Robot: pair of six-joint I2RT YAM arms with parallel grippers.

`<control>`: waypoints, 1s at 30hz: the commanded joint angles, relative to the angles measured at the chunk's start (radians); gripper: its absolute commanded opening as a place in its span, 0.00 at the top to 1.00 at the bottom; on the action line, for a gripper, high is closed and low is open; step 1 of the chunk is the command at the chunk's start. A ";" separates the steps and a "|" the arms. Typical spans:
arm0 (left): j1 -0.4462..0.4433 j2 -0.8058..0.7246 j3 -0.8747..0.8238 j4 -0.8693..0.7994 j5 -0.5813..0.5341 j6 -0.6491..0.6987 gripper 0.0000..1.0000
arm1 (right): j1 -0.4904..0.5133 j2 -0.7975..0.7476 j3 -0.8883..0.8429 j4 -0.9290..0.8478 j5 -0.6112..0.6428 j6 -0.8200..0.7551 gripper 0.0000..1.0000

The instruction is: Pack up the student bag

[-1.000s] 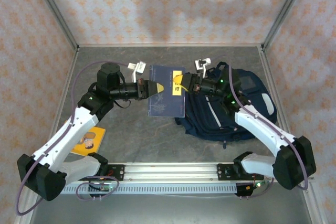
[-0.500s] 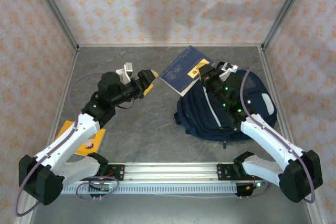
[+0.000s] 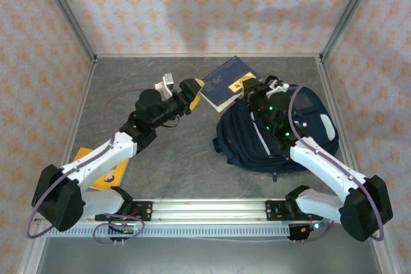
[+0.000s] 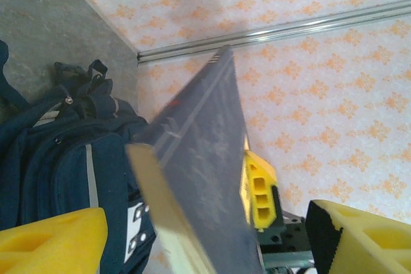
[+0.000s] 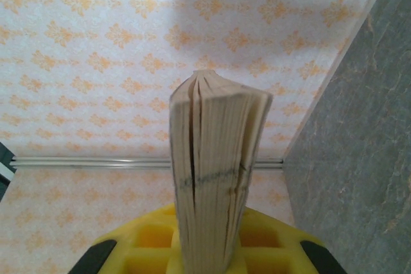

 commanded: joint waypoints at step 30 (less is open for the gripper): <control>-0.090 0.196 0.091 0.333 0.016 -0.155 0.59 | 0.071 -0.018 -0.025 0.067 0.256 -0.021 1.00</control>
